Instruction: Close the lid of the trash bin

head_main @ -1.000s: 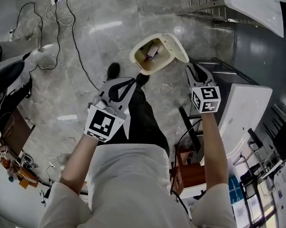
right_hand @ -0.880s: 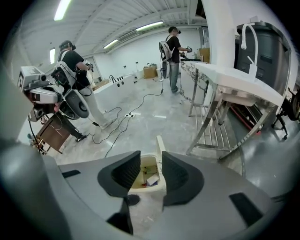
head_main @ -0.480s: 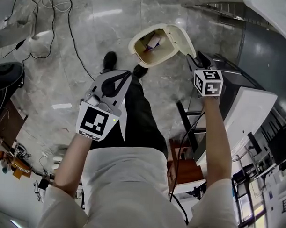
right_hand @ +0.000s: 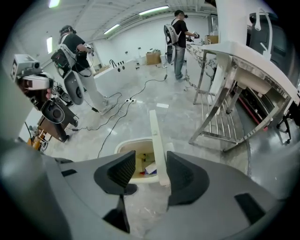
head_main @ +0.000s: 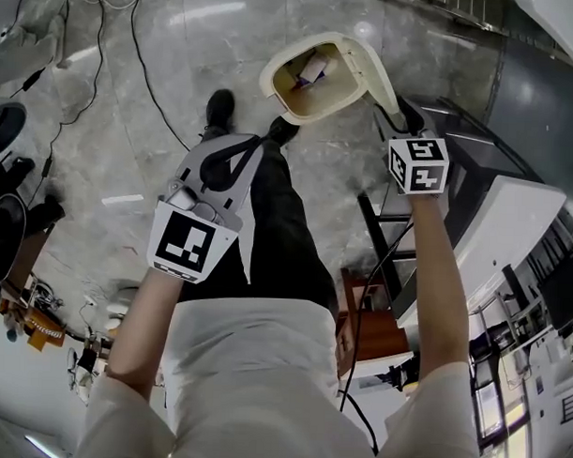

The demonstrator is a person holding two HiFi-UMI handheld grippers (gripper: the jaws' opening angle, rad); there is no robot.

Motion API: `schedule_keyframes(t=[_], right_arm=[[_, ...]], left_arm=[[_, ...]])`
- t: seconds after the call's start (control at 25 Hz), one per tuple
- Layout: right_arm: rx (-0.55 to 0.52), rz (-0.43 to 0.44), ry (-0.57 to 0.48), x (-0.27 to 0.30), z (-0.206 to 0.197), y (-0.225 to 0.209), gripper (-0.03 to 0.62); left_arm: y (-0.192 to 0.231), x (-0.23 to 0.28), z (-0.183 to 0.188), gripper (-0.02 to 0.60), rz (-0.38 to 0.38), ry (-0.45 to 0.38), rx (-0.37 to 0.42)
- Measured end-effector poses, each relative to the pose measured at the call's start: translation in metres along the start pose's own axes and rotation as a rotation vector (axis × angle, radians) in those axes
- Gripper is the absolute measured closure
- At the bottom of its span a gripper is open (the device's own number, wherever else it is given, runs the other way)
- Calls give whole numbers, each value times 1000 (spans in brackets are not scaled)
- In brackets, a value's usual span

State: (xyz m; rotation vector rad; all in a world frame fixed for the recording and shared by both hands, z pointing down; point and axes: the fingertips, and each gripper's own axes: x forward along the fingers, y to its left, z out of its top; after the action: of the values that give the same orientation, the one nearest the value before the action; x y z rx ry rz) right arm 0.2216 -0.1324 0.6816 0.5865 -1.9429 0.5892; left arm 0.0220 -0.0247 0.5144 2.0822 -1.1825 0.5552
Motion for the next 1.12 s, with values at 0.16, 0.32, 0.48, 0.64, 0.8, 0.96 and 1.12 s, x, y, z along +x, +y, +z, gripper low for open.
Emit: schedule_keyframes(t=[0.16,0.32,0.48,0.64,0.8,0.96,1.12], right_arm=[[-53,51,23,4,-8,27,390],[-56,89,32,8,-12,54,390],[-55,103,32,16,-21,74,390],[-55,119,38,25,-27,92,391],[-50,130,42,34,-33,108,390],[-34,143,51,45,-39,124,391],[-28,147,60,60,-46,138,390]], left_arm=[[-1,5,-1,565,-10,2,-10],[1,6,-4,565,-18,4,-23],[3,6,-14,565,-27,12,-35],[7,5,-28,565,-31,29,-48],[13,4,-40,565,-34,39,-44],[19,6,-53,565,-43,59,-45],[24,9,-67,565,-54,72,-37]])
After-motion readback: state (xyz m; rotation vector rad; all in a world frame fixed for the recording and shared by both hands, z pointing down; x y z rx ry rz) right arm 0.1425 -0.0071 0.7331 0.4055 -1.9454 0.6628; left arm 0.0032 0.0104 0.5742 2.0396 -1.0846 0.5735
